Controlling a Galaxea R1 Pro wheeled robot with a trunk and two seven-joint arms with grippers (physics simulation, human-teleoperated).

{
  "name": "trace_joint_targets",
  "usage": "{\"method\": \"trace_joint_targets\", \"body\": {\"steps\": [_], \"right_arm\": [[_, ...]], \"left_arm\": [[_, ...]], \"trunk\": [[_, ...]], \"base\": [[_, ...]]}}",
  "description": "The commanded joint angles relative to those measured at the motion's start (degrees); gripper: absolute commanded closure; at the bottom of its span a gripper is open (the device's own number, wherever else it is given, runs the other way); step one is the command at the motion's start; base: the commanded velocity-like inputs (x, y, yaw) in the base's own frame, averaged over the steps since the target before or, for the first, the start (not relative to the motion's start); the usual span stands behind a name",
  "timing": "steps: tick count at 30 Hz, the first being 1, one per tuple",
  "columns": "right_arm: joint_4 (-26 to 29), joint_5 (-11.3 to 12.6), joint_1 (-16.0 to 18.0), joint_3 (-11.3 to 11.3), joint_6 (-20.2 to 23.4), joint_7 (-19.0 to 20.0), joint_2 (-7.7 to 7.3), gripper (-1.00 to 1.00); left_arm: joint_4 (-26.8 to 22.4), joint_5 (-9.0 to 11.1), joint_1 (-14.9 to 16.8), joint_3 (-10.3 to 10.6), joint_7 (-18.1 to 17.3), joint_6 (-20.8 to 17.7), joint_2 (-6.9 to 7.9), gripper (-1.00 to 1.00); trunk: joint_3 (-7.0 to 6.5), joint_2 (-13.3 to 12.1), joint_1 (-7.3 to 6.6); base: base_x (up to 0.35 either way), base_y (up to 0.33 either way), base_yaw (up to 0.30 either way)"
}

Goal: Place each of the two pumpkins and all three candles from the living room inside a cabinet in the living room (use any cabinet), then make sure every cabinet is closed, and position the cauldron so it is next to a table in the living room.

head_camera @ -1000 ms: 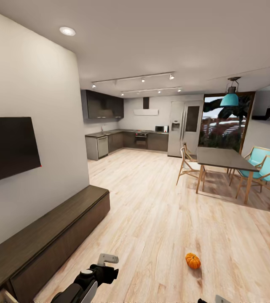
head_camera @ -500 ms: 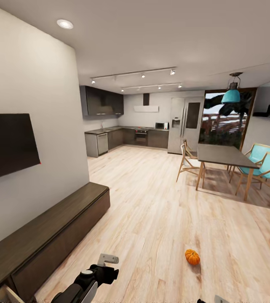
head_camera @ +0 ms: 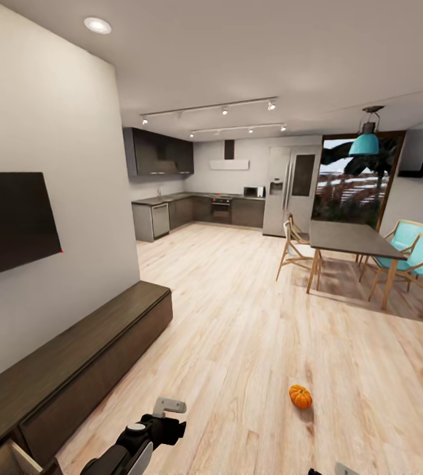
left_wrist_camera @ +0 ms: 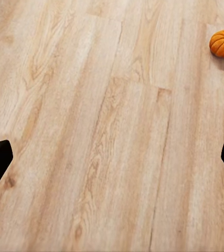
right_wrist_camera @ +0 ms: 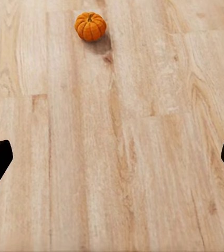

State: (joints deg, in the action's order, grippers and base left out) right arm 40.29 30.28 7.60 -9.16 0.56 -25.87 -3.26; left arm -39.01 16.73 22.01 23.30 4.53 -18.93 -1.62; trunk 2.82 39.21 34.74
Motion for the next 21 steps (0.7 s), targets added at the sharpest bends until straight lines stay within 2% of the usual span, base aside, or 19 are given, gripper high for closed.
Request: {"method": "trace_joint_targets", "body": {"steps": [1,21], "right_arm": [[0.08,0.36,0.05,-0.41,0.06,-0.49,-0.09,-1.00],[0.05,0.06,0.05,-0.59,0.06,-0.48,0.00,-1.00]], "left_arm": [[-0.10,0.59,0.05,0.26,0.48,-0.24,0.04,-1.00],[-0.10,0.50,0.05,0.26,0.48,-0.06,0.04,-1.00]], "trunk": [[0.21,0.10,0.02],[2.12,0.10,0.02]], "base": [[0.000,0.000,0.000],[0.000,0.000,0.000]]}}
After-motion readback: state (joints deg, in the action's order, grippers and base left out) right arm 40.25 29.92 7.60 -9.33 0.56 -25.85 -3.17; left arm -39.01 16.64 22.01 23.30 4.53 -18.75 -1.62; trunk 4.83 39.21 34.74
